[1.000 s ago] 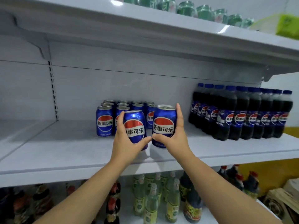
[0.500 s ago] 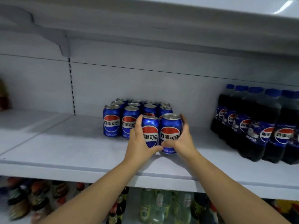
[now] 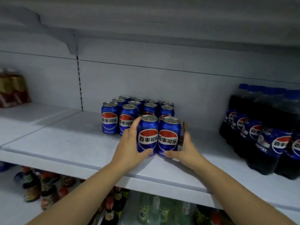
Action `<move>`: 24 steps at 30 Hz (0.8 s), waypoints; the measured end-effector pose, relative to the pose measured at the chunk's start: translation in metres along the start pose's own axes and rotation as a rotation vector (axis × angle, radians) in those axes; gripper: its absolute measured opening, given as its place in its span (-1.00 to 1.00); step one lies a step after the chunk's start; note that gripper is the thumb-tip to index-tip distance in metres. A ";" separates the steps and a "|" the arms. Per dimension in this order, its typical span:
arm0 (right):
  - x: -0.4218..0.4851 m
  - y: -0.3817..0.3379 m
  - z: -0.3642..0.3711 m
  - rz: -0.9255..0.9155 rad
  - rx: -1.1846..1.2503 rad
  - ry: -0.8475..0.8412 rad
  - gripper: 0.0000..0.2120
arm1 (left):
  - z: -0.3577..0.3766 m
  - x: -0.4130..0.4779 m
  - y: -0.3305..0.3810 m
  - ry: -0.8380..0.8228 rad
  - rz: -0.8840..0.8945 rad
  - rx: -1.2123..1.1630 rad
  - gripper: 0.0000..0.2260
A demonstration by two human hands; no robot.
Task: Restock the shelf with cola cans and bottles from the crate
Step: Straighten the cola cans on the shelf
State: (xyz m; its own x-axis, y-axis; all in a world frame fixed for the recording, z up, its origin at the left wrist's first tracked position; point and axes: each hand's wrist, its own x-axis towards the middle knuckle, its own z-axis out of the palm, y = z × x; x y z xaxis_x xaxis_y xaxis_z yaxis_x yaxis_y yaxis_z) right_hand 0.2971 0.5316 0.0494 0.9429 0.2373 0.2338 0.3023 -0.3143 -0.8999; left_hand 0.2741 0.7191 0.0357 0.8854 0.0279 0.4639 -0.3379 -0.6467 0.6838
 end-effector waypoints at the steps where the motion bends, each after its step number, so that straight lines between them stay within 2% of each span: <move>1: -0.003 -0.001 -0.003 0.014 -0.022 0.019 0.15 | 0.000 -0.002 0.001 0.024 -0.003 0.051 -0.03; 5: -0.002 0.000 0.001 -0.070 -0.120 0.093 0.04 | 0.013 -0.007 0.008 0.098 -0.038 0.193 -0.01; 7: 0.002 0.002 0.004 -0.106 -0.159 0.105 -0.02 | 0.017 -0.003 0.012 0.093 -0.068 0.163 -0.03; 12: 0.023 0.007 0.003 -0.111 -0.155 0.097 0.01 | 0.028 0.022 0.010 0.093 -0.124 0.044 -0.10; 17: 0.047 0.010 0.003 -0.136 -0.097 0.131 -0.11 | 0.037 0.046 0.002 0.153 -0.170 0.348 -0.09; 24: 0.066 0.018 0.008 -0.133 -0.086 0.153 -0.03 | 0.044 0.059 -0.005 0.187 -0.195 0.445 -0.18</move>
State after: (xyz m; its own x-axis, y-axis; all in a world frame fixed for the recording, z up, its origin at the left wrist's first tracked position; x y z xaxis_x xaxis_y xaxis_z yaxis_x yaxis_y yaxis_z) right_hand 0.3633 0.5488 0.0459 0.9020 0.1422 0.4076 0.4304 -0.3686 -0.8240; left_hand 0.3416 0.6903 0.0348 0.8324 0.2899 0.4723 0.0322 -0.8761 0.4810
